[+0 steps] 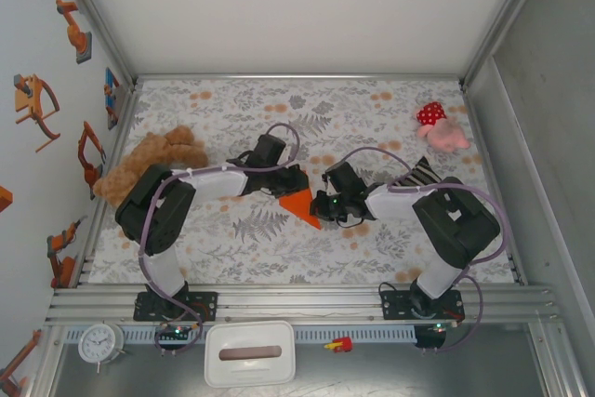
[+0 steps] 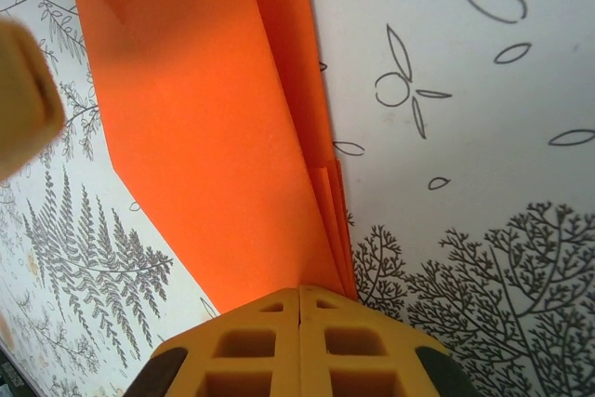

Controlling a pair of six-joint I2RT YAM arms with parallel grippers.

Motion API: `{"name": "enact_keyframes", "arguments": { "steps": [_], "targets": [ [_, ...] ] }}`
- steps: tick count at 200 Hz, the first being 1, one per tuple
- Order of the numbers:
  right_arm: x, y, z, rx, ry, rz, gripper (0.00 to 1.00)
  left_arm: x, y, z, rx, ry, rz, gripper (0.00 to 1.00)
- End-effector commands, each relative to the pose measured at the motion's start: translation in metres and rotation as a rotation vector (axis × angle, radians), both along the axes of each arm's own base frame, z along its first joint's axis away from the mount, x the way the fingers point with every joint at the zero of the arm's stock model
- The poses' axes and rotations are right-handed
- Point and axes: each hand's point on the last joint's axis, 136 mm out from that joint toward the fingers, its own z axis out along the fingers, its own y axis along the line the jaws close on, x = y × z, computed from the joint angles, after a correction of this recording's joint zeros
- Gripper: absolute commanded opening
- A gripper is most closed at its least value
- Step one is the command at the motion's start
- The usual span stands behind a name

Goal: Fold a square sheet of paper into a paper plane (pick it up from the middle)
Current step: Fourth fold the wing at the center of the table.

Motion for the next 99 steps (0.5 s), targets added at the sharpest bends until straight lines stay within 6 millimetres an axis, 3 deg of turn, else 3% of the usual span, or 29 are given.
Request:
{"name": "enact_keyframes", "arguments": {
  "steps": [1, 71, 99],
  "targets": [
    [-0.02, -0.026, -0.029, -0.146, 0.087, -0.006, 0.0, -0.017, 0.01, -0.017, 0.075, 0.01, -0.047, 0.13],
    [-0.026, -0.031, -0.037, -0.172, 0.118, -0.003, 0.0, -0.025, 0.006, -0.053, 0.124, 0.074, -0.097, 0.13],
    [-0.033, -0.037, -0.045, -0.206, 0.145, 0.007, 0.0, -0.013, 0.019, -0.061, 0.202, 0.052, -0.094, 0.13]
  ]
}}
